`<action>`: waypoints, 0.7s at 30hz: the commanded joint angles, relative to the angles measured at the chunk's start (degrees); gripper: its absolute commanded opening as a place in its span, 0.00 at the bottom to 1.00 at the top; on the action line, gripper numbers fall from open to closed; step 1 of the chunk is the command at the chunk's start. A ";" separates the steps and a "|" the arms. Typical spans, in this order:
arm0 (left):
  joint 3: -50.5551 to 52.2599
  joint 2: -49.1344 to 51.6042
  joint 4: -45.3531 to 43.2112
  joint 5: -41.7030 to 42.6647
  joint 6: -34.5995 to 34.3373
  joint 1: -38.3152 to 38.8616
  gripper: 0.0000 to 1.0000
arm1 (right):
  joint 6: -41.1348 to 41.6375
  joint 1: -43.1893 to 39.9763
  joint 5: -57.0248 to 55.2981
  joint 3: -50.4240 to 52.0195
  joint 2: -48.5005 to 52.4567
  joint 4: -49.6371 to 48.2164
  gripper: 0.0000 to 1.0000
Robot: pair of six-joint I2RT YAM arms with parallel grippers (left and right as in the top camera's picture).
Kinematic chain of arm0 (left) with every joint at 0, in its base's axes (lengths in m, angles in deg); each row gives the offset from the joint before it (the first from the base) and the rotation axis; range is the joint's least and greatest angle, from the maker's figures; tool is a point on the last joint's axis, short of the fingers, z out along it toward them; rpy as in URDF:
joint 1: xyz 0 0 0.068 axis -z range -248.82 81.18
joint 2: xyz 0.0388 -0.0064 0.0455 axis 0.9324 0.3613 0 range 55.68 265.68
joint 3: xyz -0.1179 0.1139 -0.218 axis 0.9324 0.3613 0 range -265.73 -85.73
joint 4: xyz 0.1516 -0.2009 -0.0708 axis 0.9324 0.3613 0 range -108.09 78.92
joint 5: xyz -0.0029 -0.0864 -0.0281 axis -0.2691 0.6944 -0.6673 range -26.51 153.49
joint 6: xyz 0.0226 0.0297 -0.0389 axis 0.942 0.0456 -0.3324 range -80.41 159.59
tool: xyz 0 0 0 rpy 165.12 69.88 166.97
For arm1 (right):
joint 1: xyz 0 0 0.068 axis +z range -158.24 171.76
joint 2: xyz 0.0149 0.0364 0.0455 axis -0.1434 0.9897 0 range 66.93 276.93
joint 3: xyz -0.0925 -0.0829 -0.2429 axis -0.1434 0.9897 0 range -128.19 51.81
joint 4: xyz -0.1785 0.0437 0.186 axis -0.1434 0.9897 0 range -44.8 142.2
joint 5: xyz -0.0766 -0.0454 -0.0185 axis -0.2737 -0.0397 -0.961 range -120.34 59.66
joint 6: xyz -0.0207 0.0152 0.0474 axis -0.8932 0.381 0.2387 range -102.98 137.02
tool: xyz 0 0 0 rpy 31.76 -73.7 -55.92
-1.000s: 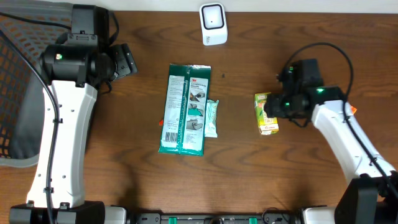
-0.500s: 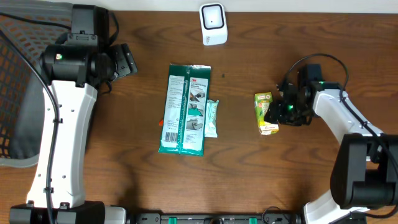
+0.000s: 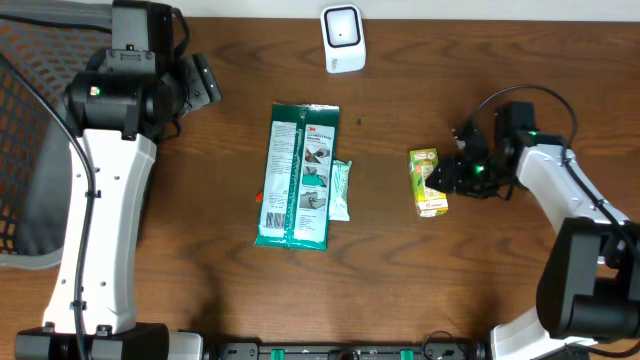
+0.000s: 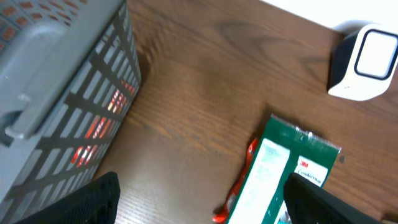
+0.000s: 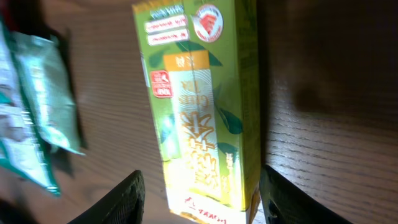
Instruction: Scan the item barcode
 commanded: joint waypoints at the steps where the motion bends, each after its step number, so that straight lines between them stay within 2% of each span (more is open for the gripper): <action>1: -0.24 0.33 0.74 2.71 0.59 -0.17 0.76 | -1.57 -2.49 6.47 -1.22 -1.81 -0.13 0.55; 2: 0.02 0.37 0.96 6.12 -0.04 -0.04 0.71 | -1.68 -2.86 6.78 -1.22 -1.81 -0.11 0.55; 3: 0.66 0.44 1.16 11.39 -0.13 0.20 0.55 | -1.81 -3.28 7.10 -1.22 -1.81 -0.07 0.55; 4: 1.51 0.46 1.40 16.06 -0.13 0.70 0.32 | -1.77 -3.67 7.13 -1.22 -1.81 -0.07 0.55; 5: 2.56 0.48 1.33 19.12 -0.13 1.38 0.17 | -1.77 -3.98 7.23 -1.22 -1.81 -0.09 0.55; 6: 3.72 0.52 1.11 20.96 -0.13 2.27 0.08 | -1.77 -4.20 7.41 -1.22 -1.81 -0.17 0.55; 13: 16.09 3.15 -6.67 21.68 -0.59 14.84 0.08 | -1.77 -5.22 10.54 -1.20 -1.81 0.04 0.56; 18: 19.69 7.76 -13.66 21.68 -1.46 22.43 0.07 | -1.75 -5.22 10.25 -0.48 -1.79 0.04 0.57; 21: 19.69 11.52 -18.43 21.86 -1.92 26.12 0.08 | -1.75 -5.22 10.08 0.31 -1.79 0.02 0.54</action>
